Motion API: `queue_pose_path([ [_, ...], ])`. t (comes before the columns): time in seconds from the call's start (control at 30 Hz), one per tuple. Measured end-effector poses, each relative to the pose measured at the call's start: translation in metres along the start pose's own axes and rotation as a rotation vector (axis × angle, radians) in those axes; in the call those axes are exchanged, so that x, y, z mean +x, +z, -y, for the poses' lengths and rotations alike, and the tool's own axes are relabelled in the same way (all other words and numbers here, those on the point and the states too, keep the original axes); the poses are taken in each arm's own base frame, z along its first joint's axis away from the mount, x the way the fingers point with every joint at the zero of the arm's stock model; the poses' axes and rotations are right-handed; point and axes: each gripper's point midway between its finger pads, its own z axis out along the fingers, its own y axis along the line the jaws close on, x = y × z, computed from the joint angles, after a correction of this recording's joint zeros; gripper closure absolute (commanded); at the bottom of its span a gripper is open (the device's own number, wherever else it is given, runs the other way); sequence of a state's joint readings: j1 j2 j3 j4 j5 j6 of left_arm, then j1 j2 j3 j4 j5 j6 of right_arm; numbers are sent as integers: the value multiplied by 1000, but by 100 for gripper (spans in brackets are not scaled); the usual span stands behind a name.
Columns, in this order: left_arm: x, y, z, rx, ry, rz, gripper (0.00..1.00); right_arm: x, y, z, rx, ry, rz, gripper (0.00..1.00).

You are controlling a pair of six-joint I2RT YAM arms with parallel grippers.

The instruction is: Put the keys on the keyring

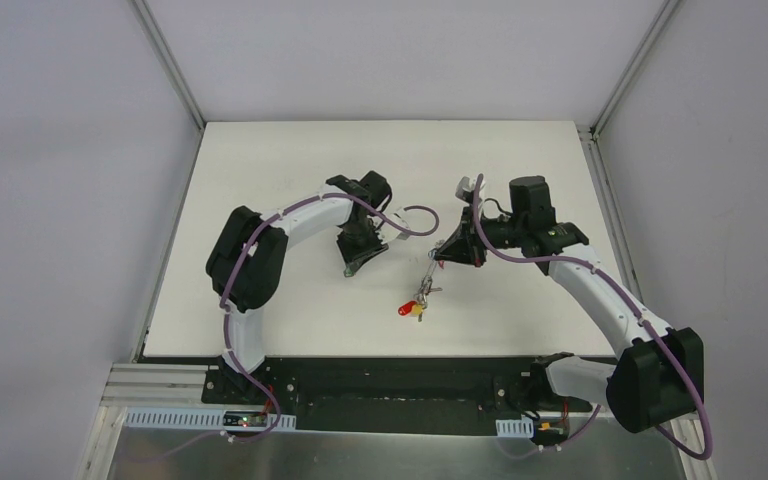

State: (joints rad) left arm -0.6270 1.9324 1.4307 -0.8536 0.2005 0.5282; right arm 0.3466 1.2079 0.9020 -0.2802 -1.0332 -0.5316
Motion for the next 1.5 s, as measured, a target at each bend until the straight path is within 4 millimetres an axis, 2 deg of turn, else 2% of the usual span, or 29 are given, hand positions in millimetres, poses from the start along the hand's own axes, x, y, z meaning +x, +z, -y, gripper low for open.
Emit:
queue_pose_path([
  [0.33, -5, 5, -2, 8, -43, -15, 72, -1, 0, 1, 2, -5, 5, 100],
  [0.7, -1, 12, -1, 5, -117, -47, 72, -1, -1, 1, 2, -4, 6, 100],
  [1.33, 2, 11, -5, -19, -132, -65, 100, -1, -1, 1, 2, 2, 6, 100],
  [1.5, 3, 10, -3, -10, -132, -72, 100, -2, -1, 2, 5, 3, 8, 100],
])
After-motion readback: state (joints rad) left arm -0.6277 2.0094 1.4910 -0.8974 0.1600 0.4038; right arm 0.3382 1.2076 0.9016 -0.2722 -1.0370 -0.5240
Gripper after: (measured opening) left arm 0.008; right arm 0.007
